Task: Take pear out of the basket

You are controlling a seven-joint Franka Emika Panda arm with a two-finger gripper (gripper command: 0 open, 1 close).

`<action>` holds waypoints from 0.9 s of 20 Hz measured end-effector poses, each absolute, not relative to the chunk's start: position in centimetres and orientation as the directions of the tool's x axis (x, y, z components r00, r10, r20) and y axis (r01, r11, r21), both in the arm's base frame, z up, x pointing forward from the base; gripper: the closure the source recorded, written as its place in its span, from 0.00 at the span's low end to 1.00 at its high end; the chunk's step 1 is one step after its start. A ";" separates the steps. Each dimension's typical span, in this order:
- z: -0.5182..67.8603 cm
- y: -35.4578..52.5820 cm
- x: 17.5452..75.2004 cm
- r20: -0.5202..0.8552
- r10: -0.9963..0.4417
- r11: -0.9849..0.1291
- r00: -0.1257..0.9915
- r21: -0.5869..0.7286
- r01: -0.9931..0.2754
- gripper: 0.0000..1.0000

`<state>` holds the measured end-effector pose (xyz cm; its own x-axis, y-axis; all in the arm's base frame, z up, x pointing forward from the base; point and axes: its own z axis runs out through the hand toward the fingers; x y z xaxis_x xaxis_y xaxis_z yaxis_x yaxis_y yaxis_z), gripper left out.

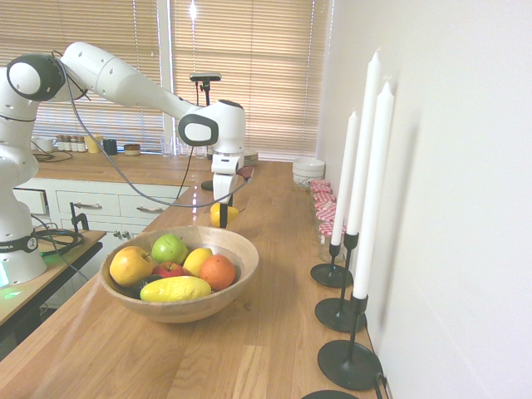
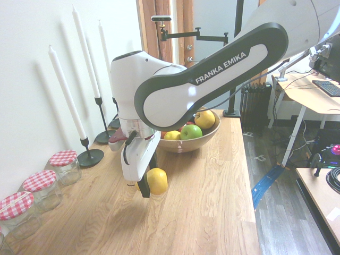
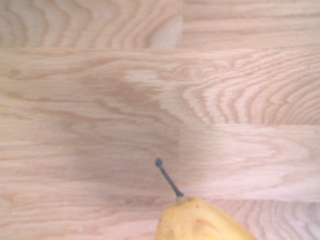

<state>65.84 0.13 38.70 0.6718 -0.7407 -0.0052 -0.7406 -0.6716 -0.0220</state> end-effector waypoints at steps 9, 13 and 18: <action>35.8 0.1 66.0 0.024 -0.715 -0.699 0.699 -0.017 -0.715 1.00; 34.8 -0.1 66.2 0.024 -0.717 -0.697 0.696 -0.016 -0.717 1.00; 34.8 -0.6 66.2 0.023 -0.722 -0.692 0.691 -0.017 -0.722 0.00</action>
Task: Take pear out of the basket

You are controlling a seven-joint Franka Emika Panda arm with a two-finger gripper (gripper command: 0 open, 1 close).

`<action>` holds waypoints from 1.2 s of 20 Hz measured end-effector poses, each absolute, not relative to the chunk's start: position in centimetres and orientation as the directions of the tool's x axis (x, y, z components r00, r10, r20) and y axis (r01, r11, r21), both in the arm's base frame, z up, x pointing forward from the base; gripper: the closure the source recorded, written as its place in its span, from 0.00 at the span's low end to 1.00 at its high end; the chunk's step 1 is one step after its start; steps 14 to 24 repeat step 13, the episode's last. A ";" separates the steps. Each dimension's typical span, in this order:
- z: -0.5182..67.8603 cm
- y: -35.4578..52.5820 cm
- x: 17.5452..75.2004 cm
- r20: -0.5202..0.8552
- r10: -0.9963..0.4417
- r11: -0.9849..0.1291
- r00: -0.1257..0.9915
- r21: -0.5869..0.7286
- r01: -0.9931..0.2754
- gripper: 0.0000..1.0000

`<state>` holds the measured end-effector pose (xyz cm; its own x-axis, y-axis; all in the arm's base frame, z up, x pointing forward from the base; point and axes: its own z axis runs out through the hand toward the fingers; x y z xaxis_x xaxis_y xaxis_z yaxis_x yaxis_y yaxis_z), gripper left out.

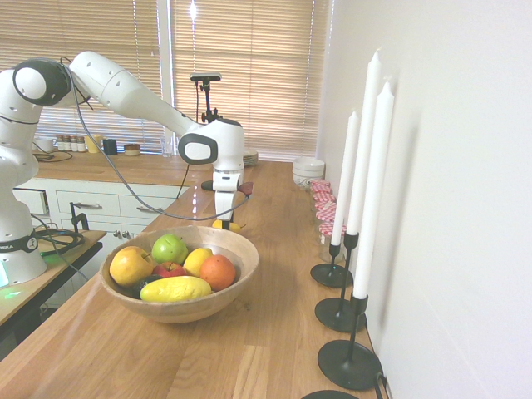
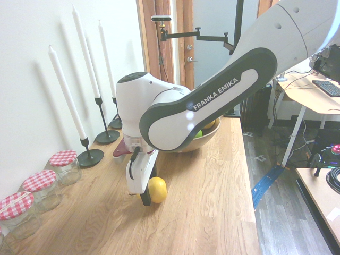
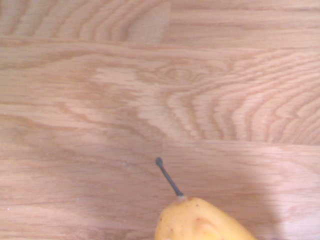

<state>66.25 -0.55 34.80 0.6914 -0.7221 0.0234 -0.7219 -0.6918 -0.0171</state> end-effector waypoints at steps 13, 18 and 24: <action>35.6 -0.6 65.1 0.021 -0.723 -0.691 0.690 -0.018 -0.723 0.00; 35.6 -0.6 65.1 0.021 -0.723 -0.691 0.690 -0.018 -0.723 0.00; 35.6 -0.6 65.1 0.021 -0.723 -0.691 0.690 -0.018 -0.723 0.00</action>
